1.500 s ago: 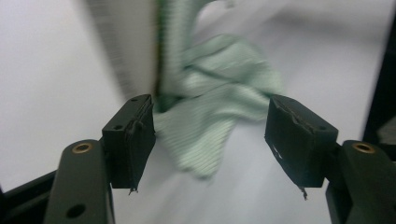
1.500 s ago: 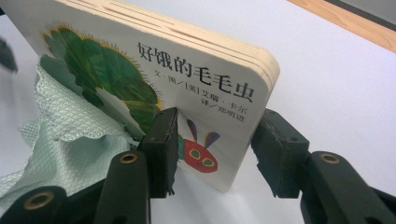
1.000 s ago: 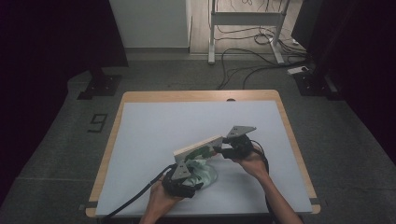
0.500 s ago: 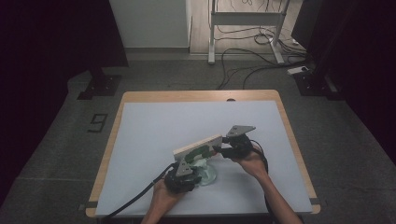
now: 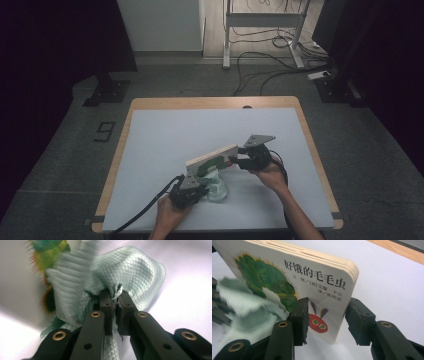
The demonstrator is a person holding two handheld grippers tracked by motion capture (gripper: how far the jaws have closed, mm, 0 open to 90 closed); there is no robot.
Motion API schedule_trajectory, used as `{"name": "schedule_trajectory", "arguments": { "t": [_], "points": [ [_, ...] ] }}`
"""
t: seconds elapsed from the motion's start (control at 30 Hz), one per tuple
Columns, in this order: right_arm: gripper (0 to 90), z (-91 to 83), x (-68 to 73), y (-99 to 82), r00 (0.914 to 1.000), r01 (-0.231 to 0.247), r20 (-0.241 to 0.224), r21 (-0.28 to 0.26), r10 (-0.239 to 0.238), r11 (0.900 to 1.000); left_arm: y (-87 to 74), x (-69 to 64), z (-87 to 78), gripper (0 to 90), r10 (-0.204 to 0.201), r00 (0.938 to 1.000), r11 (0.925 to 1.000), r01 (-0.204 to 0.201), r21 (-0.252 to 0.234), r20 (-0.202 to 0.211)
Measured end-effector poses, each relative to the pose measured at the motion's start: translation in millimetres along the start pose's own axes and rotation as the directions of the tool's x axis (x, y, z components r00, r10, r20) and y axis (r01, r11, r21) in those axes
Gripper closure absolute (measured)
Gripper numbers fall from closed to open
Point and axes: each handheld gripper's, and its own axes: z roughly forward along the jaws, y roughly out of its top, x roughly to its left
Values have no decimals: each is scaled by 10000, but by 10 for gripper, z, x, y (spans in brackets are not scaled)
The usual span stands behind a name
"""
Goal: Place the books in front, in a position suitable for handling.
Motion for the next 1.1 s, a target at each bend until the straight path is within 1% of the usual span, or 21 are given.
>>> {"name": "schedule_trajectory", "arguments": {
  "t": [0.13, 0.27, 0.33, 0.37, 0.43, 0.5, 0.6, 0.63, 0.7, 0.73, 0.8, 0.87, 0.9, 0.97, 1.07, 1.1],
  "points": [
    [542, 1, -7, -12, 10000, -40, 3, 3, 40, 10000, -75, 36, -148, 843, -86, 9999, 10000, 86, -10, -73],
    [545, 3, -8, -20, 9999, -134, 13, -19, 134, 9999, -127, 117, -329, 843, -239, 9991, 9997, 236, -75, -337],
    [545, 4, -9, -17, 10000, -96, 11, -12, 96, 10000, -146, 168, -431, 843, -304, 9982, 9995, 298, -113, -526],
    [545, 4, -8, -17, 10000, -95, 29, -16, 95, 10000, -159, 205, -491, 843, -351, 9970, 9993, 342, -146, -691],
    [545, 6, -6, -17, 9999, -115, 37, -19, 115, 9999, -176, 254, -558, 843, -434, 9952, 9990, 424, -131, -879],
    [545, 6, -7, -16, 10000, -94, 26, -12, 94, 10000, -204, 338, -650, 842, -550, 9890, 9985, 537, -135, -1373],
    [545, 5, -3, -14, 10000, -87, 47, -2, 87, 10000, -234, 432, -725, 841, -837, 9848, 9962, 794, -345, -1522],
    [545, 4, -2, -16, 9999, -83, 60, -12, 83, 10000, -237, 456, -730, 841, -903, 9835, 9956, 851, -400, -1570],
    [545, 3, -2, -19, 9999, -88, 64, -26, 88, 10000, -232, 487, -707, 839, -933, 9833, 9952, 875, -434, -1563],
    [545, 3, -2, -19, 9999, -85, 67, -25, 85, 10000, -226, 500, -679, 838, -950, 9840, 9949, 887, -481, -1510],
    [544, 3, -1, -19, 9999, -77, 69, -28, 78, 10000, -211, 522, -598, 836, -981, 9874, 9944, 923, -522, -1242],
    [544, 3, 0, -22, 9999, -93, 73, -45, 93, 9999, -195, 524, -486, 835, -894, 9891, 9956, 856, -375, -1173],
    [544, 2, 1, -24, 9999, -115, 70, -46, 116, 9999, -191, 527, -441, 834, -865, 9907, 9960, 837, -306, -1054],
    [544, 1, 1, -23, 9999, -107, 62, -37, 108, 9999, -188, 516, -362, 834, -789, 9922, 9969, 780, -130, -965],
    [543, -1, 5, -24, 9999, -74, 73, -34, 74, 10000, -215, 499, -287, 833, -639, 9933, 9976, 660, 196, -966],
    [543, -1, 5, -26, 9999, -74, 91, -53, 74, 10000, -229, 491, -272, 832, -614, 9933, 9977, 638, 210, -982]
  ]
}}
